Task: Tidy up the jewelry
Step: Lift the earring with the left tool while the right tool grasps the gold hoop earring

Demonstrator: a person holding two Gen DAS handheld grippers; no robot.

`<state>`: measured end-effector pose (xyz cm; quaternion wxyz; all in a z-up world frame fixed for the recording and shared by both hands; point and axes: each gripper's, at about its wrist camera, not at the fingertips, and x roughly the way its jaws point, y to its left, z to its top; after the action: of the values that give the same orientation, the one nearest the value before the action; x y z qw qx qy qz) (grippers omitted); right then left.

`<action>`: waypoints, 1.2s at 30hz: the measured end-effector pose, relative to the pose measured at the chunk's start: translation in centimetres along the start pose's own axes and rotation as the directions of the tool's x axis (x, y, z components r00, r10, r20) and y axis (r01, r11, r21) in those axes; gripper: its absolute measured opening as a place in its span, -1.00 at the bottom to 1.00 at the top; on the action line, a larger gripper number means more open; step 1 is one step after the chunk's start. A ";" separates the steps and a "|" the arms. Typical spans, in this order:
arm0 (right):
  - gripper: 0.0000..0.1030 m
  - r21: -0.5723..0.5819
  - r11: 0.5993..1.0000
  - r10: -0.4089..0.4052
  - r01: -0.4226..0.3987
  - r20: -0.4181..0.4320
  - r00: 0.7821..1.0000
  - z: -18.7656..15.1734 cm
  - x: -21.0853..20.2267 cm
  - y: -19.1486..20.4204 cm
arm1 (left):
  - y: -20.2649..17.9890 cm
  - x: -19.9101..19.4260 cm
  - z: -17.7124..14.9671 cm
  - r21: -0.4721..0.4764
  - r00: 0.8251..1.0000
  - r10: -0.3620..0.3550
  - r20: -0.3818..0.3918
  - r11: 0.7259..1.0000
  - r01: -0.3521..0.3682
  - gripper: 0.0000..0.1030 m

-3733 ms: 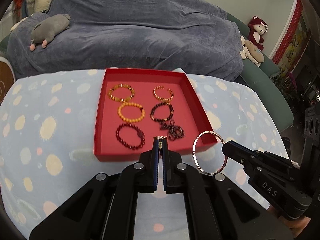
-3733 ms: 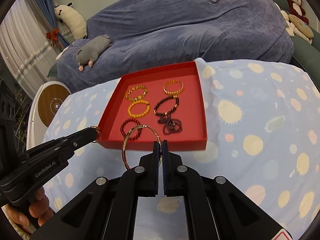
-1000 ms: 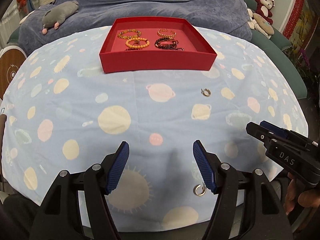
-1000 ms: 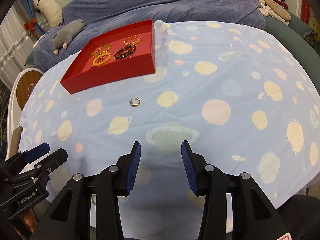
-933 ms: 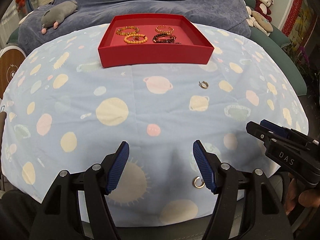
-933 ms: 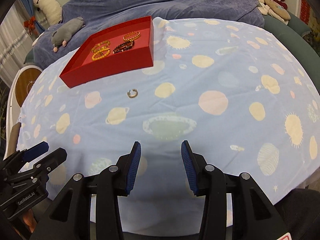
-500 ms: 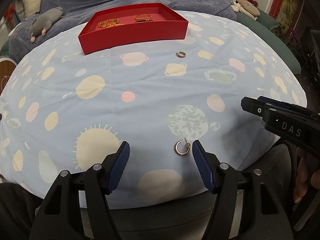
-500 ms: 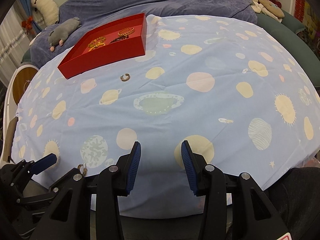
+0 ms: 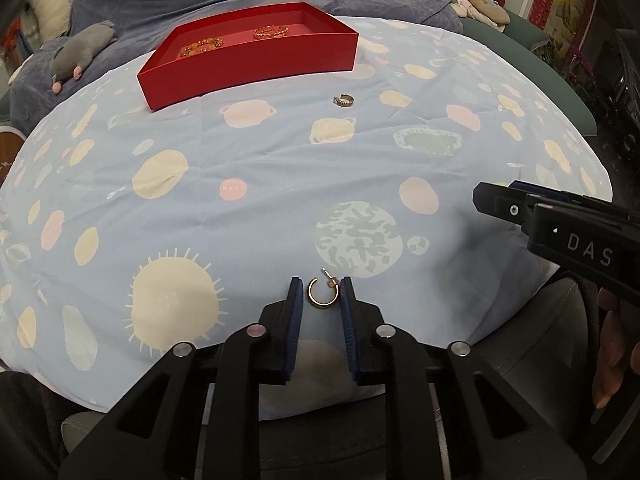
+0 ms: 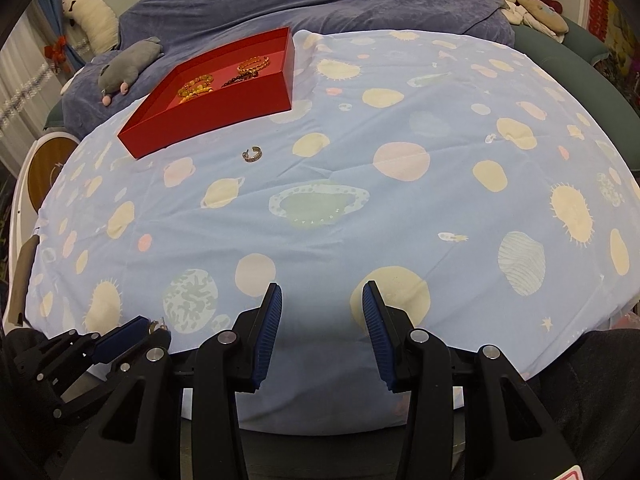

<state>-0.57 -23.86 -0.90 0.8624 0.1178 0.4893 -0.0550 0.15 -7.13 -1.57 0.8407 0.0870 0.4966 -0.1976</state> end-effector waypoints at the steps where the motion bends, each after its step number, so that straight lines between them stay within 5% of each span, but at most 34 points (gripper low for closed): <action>1: -0.19 -0.001 1.000 0.000 0.000 0.000 1.000 0.0 0.0 0.0 | 0.2 0.0 0.0 -0.008 1.000 -0.009 0.000 1.000 0.009 -0.68; 22: -0.20 -0.014 0.999 0.043 -0.043 -0.005 0.999 0.6 0.5 1.0 | 4.4 -1.3 1.0 -0.161 0.999 -0.038 0.038 0.986 0.043 -0.68; 36: -0.20 -0.069 0.994 0.081 -0.083 -0.023 0.996 9.1 6.6 5.2 | 10.4 0.1 5.1 -0.260 0.998 0.028 0.056 0.966 -0.012 -0.68</action>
<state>11.49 -21.00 -1.30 0.8625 0.1083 0.4943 -0.0014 8.65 0.52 0.33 0.8612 -0.0246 0.4920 -0.1249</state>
